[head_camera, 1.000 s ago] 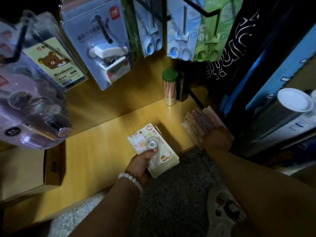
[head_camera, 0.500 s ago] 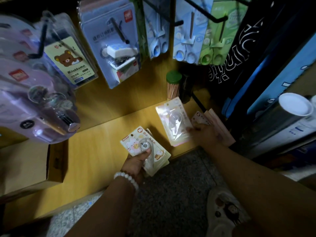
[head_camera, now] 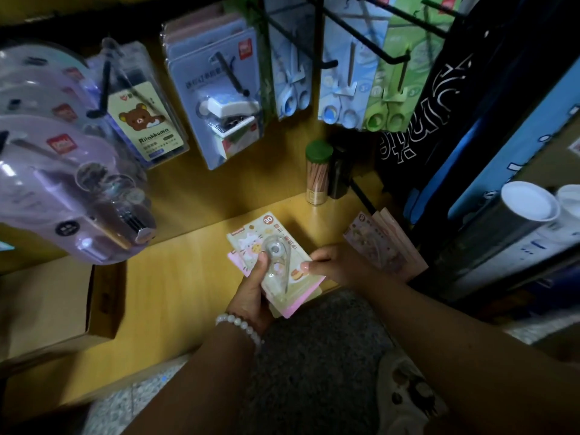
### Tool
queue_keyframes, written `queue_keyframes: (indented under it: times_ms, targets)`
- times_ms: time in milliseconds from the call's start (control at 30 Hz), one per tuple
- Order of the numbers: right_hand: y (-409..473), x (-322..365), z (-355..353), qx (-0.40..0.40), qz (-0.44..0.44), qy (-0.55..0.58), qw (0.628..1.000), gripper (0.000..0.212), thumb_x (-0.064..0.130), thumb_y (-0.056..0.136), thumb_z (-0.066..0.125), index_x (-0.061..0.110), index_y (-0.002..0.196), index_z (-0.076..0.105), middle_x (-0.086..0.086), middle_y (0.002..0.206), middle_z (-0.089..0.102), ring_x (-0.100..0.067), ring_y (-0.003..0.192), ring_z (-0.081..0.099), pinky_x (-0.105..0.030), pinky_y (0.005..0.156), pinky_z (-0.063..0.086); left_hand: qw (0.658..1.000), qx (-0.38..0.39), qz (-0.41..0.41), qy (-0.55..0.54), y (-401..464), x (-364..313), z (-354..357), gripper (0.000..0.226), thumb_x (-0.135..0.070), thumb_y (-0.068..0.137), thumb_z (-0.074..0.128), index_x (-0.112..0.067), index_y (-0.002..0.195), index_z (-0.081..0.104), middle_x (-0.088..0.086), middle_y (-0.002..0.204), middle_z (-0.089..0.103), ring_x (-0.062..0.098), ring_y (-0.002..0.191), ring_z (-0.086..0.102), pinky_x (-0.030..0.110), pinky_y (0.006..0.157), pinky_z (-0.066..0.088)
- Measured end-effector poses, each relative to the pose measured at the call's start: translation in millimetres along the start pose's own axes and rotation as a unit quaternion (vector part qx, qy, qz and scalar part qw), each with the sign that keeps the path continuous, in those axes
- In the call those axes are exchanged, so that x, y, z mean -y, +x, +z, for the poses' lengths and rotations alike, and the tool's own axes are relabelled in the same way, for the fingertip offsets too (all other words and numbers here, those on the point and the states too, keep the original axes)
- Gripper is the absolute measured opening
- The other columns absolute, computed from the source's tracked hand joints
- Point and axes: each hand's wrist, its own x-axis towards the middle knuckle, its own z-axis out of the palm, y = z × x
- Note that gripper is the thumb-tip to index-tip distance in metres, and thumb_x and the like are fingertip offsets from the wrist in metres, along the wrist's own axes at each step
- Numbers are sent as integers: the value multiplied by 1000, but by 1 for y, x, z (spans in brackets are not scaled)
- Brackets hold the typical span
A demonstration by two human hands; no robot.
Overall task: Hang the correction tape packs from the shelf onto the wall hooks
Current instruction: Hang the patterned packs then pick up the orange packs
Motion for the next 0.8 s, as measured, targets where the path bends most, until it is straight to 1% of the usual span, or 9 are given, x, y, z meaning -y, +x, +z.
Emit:
queue_keyframes:
  times_ms: [100, 167, 233, 333, 400, 467, 633, 733, 800]
  targets:
    - [2, -3, 1, -19, 1, 51, 998, 17, 20, 83, 72, 4, 77, 69, 9, 62, 64, 5, 57, 58, -13, 56, 44, 999, -20, 11, 35, 9, 3, -6, 75, -31, 69, 82, -13, 136, 54, 21, 131, 62, 41, 123, 57, 64, 105, 39]
    - [3, -9, -4, -87, -5, 57, 995, 19, 28, 86, 68, 13, 75, 67, 13, 60, 63, 6, 57, 56, -13, 56, 42, 999, -24, 1, 23, 13, 5, -10, 66, -24, 72, 79, -14, 133, 56, 19, 128, 65, 39, 120, 59, 64, 105, 40]
    - [7, -24, -20, -219, 11, -17, 976, 21, 33, 90, 62, 13, 87, 69, 8, 78, 65, -2, 74, 58, -19, 65, 43, 1000, -26, -5, 16, 13, 6, -10, 62, -23, 73, 77, -15, 131, 58, 17, 125, 67, 37, 117, 61, 61, 105, 41]
    - [8, -58, -53, -367, 99, -204, 902, 44, 37, 92, 42, 5, 109, 66, -14, 110, 64, -29, 101, 58, -33, 81, 45, 999, -34, -8, 14, 11, 7, -8, 53, -24, 75, 70, -15, 126, 60, 15, 120, 70, 34, 110, 65, 57, 103, 44]
    - [4, -77, -65, -378, 170, -309, 856, 57, 41, 88, 31, 1, 113, 62, -20, 115, 59, -36, 108, 53, -38, 80, 44, 999, -39, -11, 15, 11, 9, -9, 50, -24, 73, 69, -16, 122, 62, 14, 113, 72, 32, 103, 67, 54, 100, 47]
    - [-1, -85, -69, -371, 212, -343, 837, 42, 31, 90, 47, 0, 116, 59, -22, 119, 55, -39, 113, 49, -43, 85, 44, 998, -49, -16, 19, 11, 10, -9, 49, -24, 72, 69, -16, 120, 63, 13, 109, 73, 32, 101, 67, 53, 99, 47]
    - [2, -93, -64, -328, 222, -381, 835, 30, 21, 93, 51, -1, 112, 62, -21, 120, 57, -36, 115, 49, -43, 88, 44, 998, -57, -19, 21, 13, 13, -11, 47, -24, 72, 69, -16, 118, 63, 12, 106, 75, 29, 94, 71, 48, 89, 52]
    - [6, -84, -59, -319, 206, -348, 857, 30, 16, 97, 46, -3, 115, 61, -23, 122, 59, -38, 114, 54, -44, 89, 46, 998, -55, -21, 19, 13, 14, -11, 45, -23, 73, 69, -16, 117, 64, 13, 108, 75, 30, 97, 71, 48, 89, 52]
    - [8, -75, -57, -306, 185, -330, 874, 33, 12, 96, 44, 5, 124, 59, -18, 126, 60, -37, 116, 56, -43, 93, 45, 998, -62, -22, 25, 12, 13, -11, 46, -22, 72, 70, -15, 117, 65, 13, 108, 75, 30, 98, 70, 49, 90, 52]
